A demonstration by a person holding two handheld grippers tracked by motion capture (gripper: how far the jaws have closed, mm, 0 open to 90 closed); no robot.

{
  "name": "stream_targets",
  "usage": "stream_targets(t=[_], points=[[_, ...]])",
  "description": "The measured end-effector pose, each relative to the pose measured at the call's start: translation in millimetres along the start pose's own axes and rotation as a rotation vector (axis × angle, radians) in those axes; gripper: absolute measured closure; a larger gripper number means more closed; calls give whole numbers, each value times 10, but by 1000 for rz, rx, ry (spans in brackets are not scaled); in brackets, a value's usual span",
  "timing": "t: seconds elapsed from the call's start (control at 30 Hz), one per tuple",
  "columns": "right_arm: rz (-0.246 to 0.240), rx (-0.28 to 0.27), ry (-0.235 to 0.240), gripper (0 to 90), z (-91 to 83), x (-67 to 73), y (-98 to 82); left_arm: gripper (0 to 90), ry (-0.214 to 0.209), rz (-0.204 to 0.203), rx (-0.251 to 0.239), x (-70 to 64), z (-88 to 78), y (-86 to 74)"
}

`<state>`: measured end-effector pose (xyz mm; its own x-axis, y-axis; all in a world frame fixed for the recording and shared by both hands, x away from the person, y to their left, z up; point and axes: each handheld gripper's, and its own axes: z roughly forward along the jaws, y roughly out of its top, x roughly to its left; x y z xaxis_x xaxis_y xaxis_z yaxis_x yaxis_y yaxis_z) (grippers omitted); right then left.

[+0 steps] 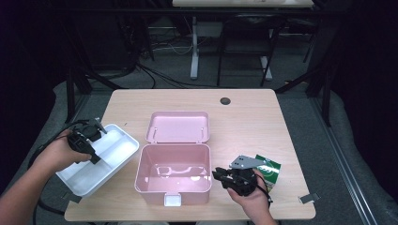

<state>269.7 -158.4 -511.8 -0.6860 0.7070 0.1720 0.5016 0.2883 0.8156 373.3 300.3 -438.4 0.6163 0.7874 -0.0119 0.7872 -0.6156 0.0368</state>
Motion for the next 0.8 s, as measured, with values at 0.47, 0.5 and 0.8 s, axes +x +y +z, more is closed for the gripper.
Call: stream_targets(t=[0.47, 0.5, 0.8], points=[[3, -16, -3, 763, -16, -13, 0, 893, -63, -27, 2, -4, 733, 120], [1, -15, 0, 763, -12, -11, 0, 893, -69, -35, 0, 1, 760, 117], [-13, -17, -1, 734, -11, 10, 6, 892, -52, -62, -4, 33, 956, 88]])
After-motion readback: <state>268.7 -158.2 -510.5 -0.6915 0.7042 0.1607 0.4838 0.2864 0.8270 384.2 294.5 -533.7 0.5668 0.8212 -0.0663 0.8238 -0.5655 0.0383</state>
